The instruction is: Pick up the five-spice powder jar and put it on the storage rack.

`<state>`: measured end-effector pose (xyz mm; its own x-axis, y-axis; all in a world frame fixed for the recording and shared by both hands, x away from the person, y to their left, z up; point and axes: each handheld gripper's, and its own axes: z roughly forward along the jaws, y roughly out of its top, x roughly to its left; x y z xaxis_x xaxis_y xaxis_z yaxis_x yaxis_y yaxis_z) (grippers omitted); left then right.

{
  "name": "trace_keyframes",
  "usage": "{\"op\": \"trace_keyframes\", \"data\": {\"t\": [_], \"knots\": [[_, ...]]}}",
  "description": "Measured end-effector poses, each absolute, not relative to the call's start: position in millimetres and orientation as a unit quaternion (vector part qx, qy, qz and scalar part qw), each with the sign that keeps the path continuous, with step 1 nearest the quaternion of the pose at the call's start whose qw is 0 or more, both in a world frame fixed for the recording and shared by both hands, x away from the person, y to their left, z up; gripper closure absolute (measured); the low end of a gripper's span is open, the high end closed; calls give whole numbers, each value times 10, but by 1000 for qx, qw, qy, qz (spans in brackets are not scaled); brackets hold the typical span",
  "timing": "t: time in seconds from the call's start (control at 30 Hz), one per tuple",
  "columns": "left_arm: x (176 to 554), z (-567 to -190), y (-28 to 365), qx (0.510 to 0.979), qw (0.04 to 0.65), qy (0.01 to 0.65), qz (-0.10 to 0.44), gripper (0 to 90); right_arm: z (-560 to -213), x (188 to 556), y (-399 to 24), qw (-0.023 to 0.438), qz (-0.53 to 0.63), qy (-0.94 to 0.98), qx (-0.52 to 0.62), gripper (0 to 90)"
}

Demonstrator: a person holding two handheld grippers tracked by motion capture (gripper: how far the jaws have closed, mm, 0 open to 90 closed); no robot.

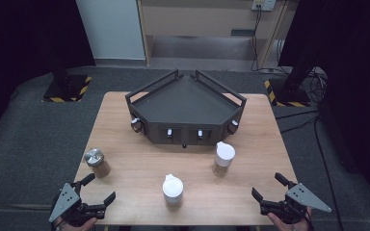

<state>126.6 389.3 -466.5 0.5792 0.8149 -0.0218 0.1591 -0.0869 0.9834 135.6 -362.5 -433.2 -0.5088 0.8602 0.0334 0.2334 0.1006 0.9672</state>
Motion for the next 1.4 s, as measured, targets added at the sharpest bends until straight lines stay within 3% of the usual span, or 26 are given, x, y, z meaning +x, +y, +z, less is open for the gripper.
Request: {"op": "trace_keyframes", "data": {"t": [0.87,1.4], "knots": [[1250,-4605,3835,683,565,371,276,1,-4299,1358,-3597,287,528,688,407,7],[1209,-4273,3952,697,560,359,267,3,-4303,1368,-3615,282,529,686,411,9]]}}
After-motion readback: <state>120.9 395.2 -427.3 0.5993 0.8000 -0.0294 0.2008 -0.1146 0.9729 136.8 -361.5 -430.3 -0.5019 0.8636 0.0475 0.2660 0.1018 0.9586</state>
